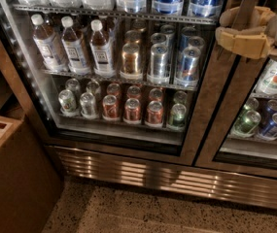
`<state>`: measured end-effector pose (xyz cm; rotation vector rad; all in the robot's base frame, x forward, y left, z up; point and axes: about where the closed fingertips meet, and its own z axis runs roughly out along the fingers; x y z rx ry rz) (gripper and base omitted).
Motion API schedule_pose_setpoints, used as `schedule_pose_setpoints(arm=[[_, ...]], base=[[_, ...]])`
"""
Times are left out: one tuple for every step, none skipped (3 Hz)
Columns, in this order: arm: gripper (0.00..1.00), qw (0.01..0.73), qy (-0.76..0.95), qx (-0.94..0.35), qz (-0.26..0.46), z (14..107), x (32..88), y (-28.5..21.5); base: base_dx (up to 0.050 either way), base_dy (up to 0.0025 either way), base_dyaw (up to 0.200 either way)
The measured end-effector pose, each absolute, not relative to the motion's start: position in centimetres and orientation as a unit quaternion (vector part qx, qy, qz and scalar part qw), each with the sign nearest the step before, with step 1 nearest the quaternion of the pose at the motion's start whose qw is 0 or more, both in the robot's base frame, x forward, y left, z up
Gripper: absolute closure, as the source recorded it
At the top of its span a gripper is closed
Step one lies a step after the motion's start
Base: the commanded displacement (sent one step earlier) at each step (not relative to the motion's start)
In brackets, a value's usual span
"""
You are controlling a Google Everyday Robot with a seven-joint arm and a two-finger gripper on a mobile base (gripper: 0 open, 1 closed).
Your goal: Open left fridge door
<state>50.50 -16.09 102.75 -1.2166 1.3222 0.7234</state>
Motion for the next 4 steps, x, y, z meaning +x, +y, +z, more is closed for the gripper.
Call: schedule_pose_setpoints(arm=[[1.0, 0.564, 0.562, -0.52, 0.308, 102.74, 50.52, -16.11], [1.0, 0.562, 0.562, -0.523, 0.308, 102.71, 50.53, -16.15], [1.0, 0.561, 0.562, -0.525, 0.308, 102.66, 50.48, -16.2], [1.0, 0.559, 0.561, -0.527, 0.308, 102.67, 50.43, -16.32]], base=[[0.0, 0.0, 0.0], [0.0, 0.0, 0.0], [0.0, 0.0, 0.0], [0.0, 0.0, 0.0]])
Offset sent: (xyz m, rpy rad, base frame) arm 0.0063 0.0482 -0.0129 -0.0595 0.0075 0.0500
